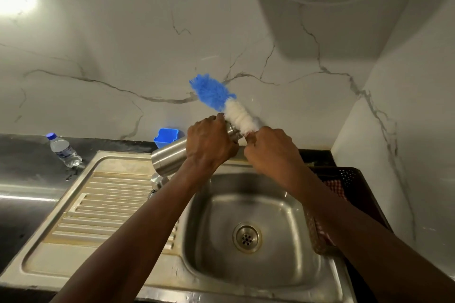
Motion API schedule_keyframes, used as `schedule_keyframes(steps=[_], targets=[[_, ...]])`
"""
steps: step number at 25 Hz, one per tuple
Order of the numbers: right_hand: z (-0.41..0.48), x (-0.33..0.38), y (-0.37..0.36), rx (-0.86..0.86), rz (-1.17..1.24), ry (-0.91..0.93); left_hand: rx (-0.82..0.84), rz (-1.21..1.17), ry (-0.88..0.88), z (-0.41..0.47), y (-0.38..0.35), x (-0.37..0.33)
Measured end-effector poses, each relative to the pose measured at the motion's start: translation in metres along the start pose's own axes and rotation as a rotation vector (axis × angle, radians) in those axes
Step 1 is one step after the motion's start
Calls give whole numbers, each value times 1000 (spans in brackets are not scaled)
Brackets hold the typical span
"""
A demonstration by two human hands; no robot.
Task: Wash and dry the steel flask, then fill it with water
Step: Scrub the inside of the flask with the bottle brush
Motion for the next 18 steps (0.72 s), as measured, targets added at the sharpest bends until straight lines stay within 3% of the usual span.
schedule_keyframes(steps=[6, 9, 11, 15, 18], targets=[[29, -3, 11, 143, 111, -64, -279, -14, -360, -25, 8, -18], [24, -13, 2, 257, 182, -33, -297, -185, -466, -26, 14, -4], [20, -19, -2, 276, 199, -28, -218, -395, -386, -27, 14, 8], [2, -27, -25, 249, 338, -86, -181, -669, 93, -13, 8, 42], [0, -22, -27, 191, 365, -76, -149, -715, 165, -13, 4, 34]])
Point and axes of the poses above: each hand's wrist, its own z-axis towards the middle knuckle, its own y-axis out of the back of the hand, x = y × z, the point moved 8 cm from there along z, towards the middle knuckle, and after that the axes turned 4 degrees about x, right-handed, at the moved point
